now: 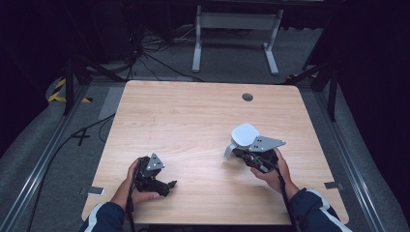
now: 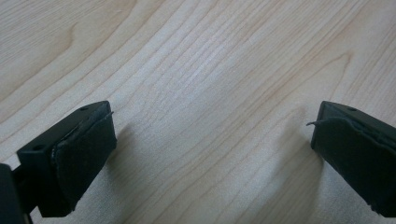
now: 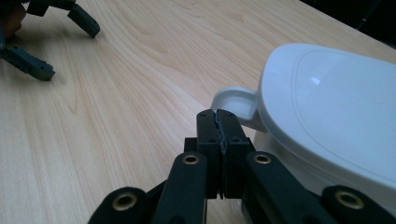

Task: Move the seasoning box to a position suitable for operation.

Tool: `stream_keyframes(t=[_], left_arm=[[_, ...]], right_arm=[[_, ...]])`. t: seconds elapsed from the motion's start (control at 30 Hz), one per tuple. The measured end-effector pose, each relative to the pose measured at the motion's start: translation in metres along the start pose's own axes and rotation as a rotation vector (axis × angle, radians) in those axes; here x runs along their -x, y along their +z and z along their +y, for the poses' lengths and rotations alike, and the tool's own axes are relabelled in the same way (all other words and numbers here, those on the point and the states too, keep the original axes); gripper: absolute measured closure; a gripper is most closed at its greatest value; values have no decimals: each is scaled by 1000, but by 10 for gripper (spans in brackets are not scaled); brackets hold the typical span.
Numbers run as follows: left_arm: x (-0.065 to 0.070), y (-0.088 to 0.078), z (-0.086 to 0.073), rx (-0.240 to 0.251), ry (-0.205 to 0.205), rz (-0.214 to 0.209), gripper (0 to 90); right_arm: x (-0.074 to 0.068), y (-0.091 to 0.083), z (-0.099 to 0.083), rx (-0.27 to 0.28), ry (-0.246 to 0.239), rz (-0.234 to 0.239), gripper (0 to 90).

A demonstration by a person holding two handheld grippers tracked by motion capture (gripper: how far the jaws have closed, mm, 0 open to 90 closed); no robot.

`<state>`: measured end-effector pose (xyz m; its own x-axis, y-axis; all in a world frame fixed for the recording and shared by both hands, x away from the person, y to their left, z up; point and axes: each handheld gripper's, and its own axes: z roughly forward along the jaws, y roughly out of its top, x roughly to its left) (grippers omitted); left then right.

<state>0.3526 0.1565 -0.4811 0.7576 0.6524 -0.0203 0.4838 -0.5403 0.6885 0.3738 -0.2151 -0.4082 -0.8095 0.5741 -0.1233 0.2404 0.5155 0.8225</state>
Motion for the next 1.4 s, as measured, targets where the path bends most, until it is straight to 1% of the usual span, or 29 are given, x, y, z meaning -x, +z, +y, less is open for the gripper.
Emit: stream_keyframes(t=[0.13, 0.23, 0.33, 0.37, 0.47, 0.57, 0.6, 0.67, 0.7, 0.73, 0.83, 0.87, 0.9, 0.93, 0.97, 1.0, 1.03, 1.07, 1.13, 1.17, 1.2, 1.23, 1.27, 1.3, 1.33, 1.37, 1.4], left_arm=[[0, 0, 0, 1, 0, 0, 2], [0, 0, 0, 1, 0, -2, 2], [0, 0, 0, 5, 0, -2, 2], [0, 0, 0, -2, 4, 1, 3], [0, 0, 0, 3, 4, 1, 3], [0, 0, 0, 2, 4, 1, 3], [0, 0, 0, -1, 4, 1, 3], [0, 0, 0, 2, 4, 1, 3], [0, 0, 0, 2, 4, 1, 3], [0, 0, 0, 0, 4, 2, 3], [2, 1, 2, -1, 13, -6, 17], [4, 2, 5, 3, 8, -5, 37], [7, 3, 10, 9, 19, -16, 78], [10, 4, 14, 8, 12, -36, 185], [12, 7, 19, 19, 21, -55, 218], [18, 10, 26, 27, 34, -63, 195], [20, 11, 32, 33, 45, -64, 196], [26, 14, 41, 61, 51, -72, 225], [33, 19, 57, 90, 52, -96, 235], [36, 21, 63, 96, 58, -98, 242], [40, 23, 72, 107, 75, -94, 252], [47, 28, 84, 130, 95, -96, 258], [51, 31, 92, 143, 100, -107, 275], [55, 35, 101, 154, 120, -117, 281], [60, 39, 110, 159, 140, -117, 281], [60, 39, 110, 159, 140, -117, 282], [64, 43, 118, 162, 144, -106, 282]], right_arm=[[0, 3, 4, 0, -2, -3, 893], [1, 0, 3, 3, 3, 0, 893], [2, -7, 3, 9, -1, -1, 892], [4, -11, 3, 18, -4, -3, 892], [9, -26, 1, 41, 1, -13, 892], [17, -43, 0, 71, -4, -48, 892], [21, -51, -1, 87, 6, -60, 892], [28, -60, -2, 109, 19, -80, 892], [33, -66, -3, 121, 28, -99, 892], [36, -69, -4, 128, 40, -109, 892], [52, -77, -8, 130, 58, -163, 891], [56, -77, -10, 129, 70, -168, 891], [60, -77, -12, 122, 82, -177, 890], [67, -75, -14, 109, 93, -185, 889], [70, -73, -16, 102, 104, -187, 890], [73, -71, -17, 93, 114, -190, 889], [75, -68, -19, 84, 123, -191, 889], [77, -66, -20, 77, 121, -194, 889], [80, -59, -21, 58, 129, -195, 888], [81, -55, -21, 49, 127, -194, 888], [81, -53, -22, 42, 125, -197, 888], [82, -50, -22, 34, 123, -197, 888], [84, -45, -22, 23, 122, -192, 887], [84, -41, -21, 19, 124, -194, 887], [85, -38, -21, 13, 123, -192, 888], [85, -38, -21, 13, 123, -192, 888], [85, -35, -21, 11, 127, -185, 888]])
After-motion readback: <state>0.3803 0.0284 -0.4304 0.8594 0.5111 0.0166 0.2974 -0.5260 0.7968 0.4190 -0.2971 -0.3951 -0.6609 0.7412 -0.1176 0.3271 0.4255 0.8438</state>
